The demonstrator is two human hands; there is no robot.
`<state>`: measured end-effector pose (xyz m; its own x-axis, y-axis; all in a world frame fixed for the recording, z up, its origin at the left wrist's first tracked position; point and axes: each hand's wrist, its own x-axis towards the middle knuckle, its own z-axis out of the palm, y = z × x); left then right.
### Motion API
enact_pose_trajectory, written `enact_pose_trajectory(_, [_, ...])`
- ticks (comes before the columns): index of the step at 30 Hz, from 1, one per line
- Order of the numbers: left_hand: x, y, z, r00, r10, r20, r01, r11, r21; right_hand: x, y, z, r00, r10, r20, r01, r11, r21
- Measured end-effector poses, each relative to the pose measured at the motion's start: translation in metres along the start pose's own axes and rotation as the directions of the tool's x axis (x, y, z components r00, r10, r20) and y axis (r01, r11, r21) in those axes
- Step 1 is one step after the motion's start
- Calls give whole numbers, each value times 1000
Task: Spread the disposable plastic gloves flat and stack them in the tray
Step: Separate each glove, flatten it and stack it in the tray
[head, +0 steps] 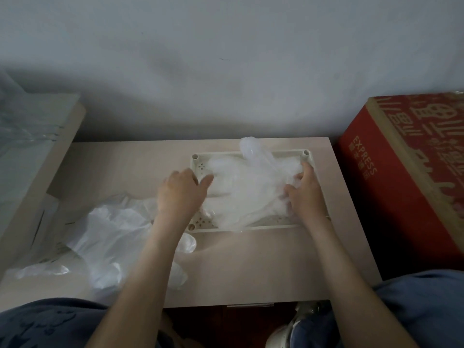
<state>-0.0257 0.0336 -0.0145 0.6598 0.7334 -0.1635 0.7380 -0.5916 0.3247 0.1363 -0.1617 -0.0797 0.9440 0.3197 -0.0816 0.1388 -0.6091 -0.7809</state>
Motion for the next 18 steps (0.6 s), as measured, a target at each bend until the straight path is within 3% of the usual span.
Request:
enact_pose_trajectory(2, [3,7,7,963,63,-264,-94,990,-106,0,-1,0,999,-44,-23,42,995,-91])
enact_pose_trajectory(5, [5,23,32,834,428,-348,-452,892,13,-4,-4,2,987,-155,-50,126,923,-364])
enact_pose_trajectory(8, [3,39,58,754,653,-68,-638,753,160,-9,-11,5,950,-296,-100,187,797,-575])
enact_pose_trajectory(11, [6,41,79,757,626,187,-652,705,278,-13,-15,15,865,-501,0,428,739,-520])
enact_pose_trajectory(13, [9,37,90,788,556,265,-615,736,282,-16,-13,22,869,-454,198,488,716,-499])
enact_pose_trajectory(15, [11,34,97,812,506,293,-575,781,243,-14,-5,25,900,-239,364,408,754,-514])
enact_pose_trajectory(18, [16,30,101,816,500,290,-571,779,261,-7,2,25,888,-85,452,361,739,-569])
